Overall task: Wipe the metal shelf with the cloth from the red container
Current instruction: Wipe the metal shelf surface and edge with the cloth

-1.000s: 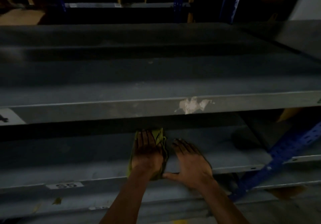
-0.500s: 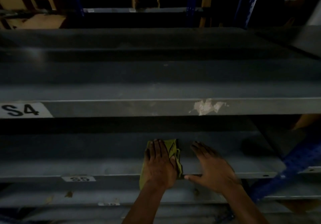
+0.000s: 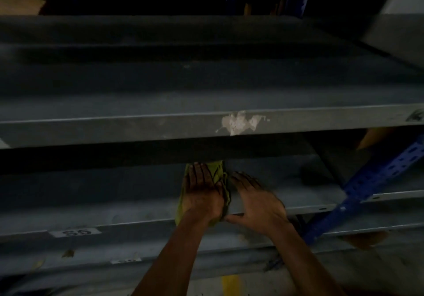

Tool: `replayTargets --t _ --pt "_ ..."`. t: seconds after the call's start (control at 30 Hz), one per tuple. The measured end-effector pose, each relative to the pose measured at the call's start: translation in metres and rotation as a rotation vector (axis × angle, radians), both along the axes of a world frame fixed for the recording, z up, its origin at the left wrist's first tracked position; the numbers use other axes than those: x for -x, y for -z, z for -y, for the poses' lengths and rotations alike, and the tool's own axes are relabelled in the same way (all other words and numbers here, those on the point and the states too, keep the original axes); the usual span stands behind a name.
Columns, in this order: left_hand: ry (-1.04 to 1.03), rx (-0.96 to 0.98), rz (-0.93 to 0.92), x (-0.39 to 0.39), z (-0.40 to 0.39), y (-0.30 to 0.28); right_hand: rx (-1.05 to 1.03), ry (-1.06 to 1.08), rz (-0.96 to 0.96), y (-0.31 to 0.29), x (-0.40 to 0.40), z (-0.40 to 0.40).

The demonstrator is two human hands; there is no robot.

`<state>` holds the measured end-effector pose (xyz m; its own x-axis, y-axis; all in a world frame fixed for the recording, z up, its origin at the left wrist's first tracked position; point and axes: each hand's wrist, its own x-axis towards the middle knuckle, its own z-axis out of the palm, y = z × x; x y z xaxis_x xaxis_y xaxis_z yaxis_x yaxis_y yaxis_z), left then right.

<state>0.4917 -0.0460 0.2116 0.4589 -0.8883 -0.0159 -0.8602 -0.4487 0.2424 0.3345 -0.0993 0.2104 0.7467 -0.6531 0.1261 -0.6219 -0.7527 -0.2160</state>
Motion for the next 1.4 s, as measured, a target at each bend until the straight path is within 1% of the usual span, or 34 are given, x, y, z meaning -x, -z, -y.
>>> replayTargets --t 0.17,0.37,0.5,0.63,0.73,0.8,0.9,1.0,1.1,1.2,1.3,1.4 --pt "0.047 0.008 -0.023 0.013 -0.009 -0.005 -0.056 -0.001 0.059 0.000 0.001 -0.001" --pt "0.113 0.026 0.005 0.008 -0.032 0.002 -0.033 -0.020 0.078 0.000 0.002 -0.004" --pt "0.063 0.048 0.018 0.001 -0.028 0.002 -0.027 -0.017 0.049 0.004 0.003 -0.002" --pt "-0.013 0.082 0.026 -0.004 -0.011 0.002 -0.065 -0.043 0.037 -0.003 0.014 0.004" --pt "-0.030 0.025 0.008 -0.004 0.003 0.002 -0.009 -0.002 0.021 -0.006 0.034 0.016" --pt "-0.047 0.041 -0.010 0.000 0.011 0.002 0.027 -0.009 -0.030 -0.004 0.038 0.021" --pt "-0.051 0.102 0.007 0.011 0.018 0.002 0.027 -0.019 -0.044 0.000 0.036 0.023" --pt "-0.035 0.024 -0.052 0.024 0.020 0.002 -0.003 -0.023 -0.042 0.000 0.036 0.024" --pt "0.015 -0.008 -0.009 0.036 0.018 0.001 -0.022 -0.017 -0.002 0.001 0.036 0.023" --pt "0.097 0.027 0.017 0.041 0.002 0.001 -0.048 -0.026 0.035 0.001 0.037 0.022" --pt "0.169 0.047 0.046 0.034 -0.015 0.006 -0.022 -0.029 0.034 0.002 0.038 0.022" --pt "0.131 0.098 0.061 0.024 -0.021 0.006 -0.029 -0.022 0.011 0.004 0.039 0.022"
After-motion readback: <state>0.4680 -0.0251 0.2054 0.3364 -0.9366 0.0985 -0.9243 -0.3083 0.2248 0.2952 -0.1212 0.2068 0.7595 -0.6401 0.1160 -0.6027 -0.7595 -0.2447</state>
